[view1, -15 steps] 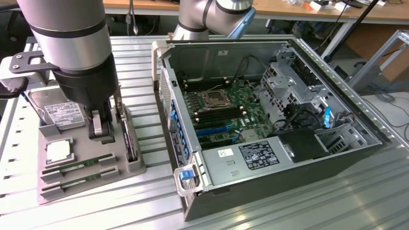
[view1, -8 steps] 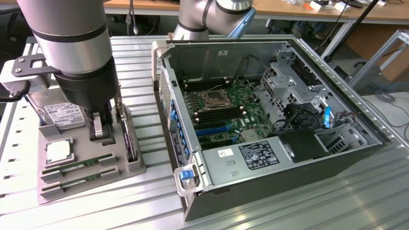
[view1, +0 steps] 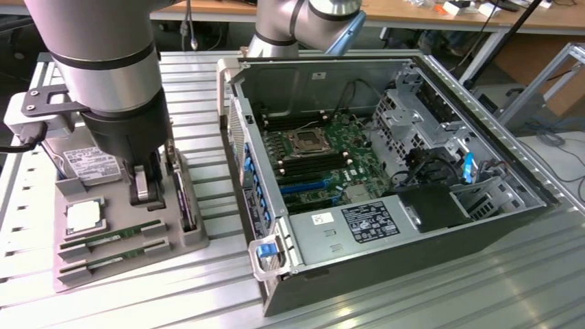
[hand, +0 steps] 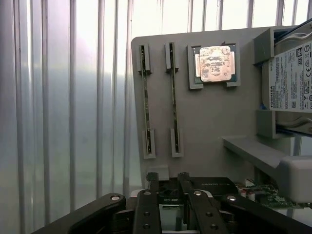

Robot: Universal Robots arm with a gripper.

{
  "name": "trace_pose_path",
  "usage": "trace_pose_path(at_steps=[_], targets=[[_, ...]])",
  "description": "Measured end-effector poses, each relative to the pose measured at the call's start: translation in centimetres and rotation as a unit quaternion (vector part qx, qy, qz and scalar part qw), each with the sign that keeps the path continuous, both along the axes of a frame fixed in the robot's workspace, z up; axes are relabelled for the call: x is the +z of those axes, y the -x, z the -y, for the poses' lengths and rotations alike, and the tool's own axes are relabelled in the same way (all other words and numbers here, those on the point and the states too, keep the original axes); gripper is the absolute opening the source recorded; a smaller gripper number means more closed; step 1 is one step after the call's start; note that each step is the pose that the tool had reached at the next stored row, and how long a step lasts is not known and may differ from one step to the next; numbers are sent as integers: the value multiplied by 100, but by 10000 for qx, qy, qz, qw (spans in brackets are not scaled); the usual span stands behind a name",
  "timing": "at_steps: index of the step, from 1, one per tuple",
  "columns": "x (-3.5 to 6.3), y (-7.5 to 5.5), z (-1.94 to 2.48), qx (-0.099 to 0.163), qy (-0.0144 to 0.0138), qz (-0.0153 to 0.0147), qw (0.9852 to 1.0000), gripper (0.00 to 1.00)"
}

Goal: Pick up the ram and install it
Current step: 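Pick up the ram and move it above insertion slot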

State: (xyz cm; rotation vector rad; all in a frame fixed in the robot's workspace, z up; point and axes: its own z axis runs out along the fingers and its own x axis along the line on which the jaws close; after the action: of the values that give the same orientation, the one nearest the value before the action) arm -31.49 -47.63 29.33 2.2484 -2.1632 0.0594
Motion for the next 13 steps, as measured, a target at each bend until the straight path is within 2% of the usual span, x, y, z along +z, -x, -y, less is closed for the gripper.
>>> trace_pose_path(at_steps=[13], targets=[[-110, 0, 8, 0, 0, 0, 10000, 30]])
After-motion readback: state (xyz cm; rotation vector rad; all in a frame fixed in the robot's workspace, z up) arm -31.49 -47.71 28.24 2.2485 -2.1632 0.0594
